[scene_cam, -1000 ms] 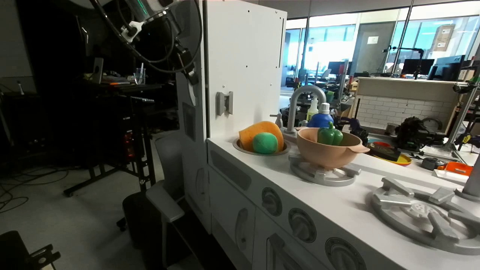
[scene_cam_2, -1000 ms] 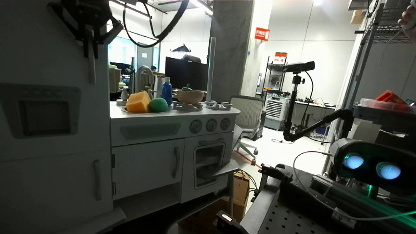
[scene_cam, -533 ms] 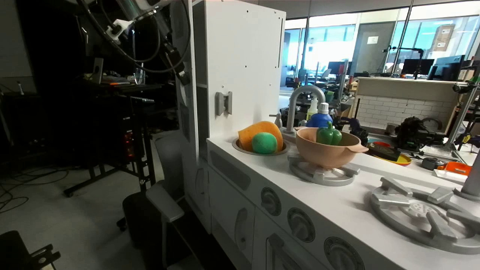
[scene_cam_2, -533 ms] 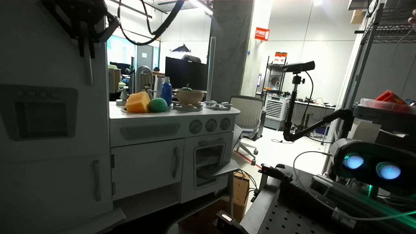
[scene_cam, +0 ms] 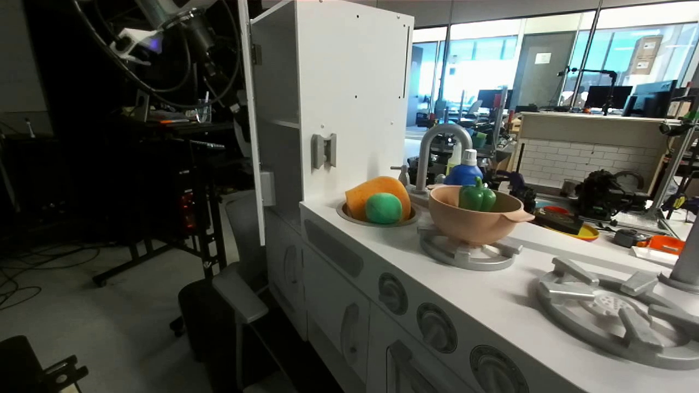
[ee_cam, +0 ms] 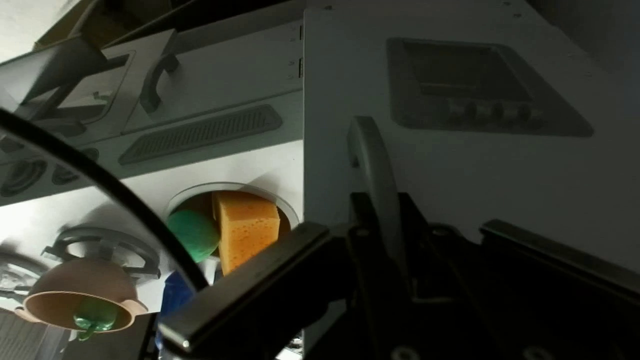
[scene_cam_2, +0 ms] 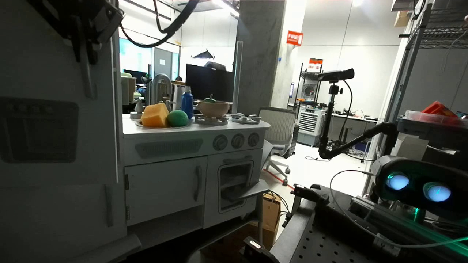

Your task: Open the top cabinet on the left, place the green pear and yellow sponge on the bottom shelf of the open cabinet

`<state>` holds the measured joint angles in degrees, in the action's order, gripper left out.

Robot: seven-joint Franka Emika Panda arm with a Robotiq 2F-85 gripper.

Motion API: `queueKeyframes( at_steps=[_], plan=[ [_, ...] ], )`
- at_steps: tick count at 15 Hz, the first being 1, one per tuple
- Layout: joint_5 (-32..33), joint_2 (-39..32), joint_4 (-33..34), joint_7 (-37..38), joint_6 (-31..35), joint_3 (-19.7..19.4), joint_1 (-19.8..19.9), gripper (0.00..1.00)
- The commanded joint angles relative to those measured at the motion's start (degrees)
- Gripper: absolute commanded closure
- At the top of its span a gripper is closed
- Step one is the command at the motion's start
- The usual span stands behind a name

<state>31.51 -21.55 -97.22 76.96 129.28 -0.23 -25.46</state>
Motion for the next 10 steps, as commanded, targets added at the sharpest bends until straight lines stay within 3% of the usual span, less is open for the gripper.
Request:
queueKeyframes(
  at_steps=[1,7,8,10],
  plan=[
    [-0.31,-1.17,-0.13,6.29,-1.13,2.8,-0.92,0.96],
    [-0.69,-2.32,2.12,13.9,-4.65,6.25,-1.96,0.96],
    [-0.98,-2.41,2.67,14.06,-5.87,7.07,-2.44,0.6],
    [-1.21,-2.15,2.29,14.15,-6.16,8.56,-2.99,0.6]
  ],
)
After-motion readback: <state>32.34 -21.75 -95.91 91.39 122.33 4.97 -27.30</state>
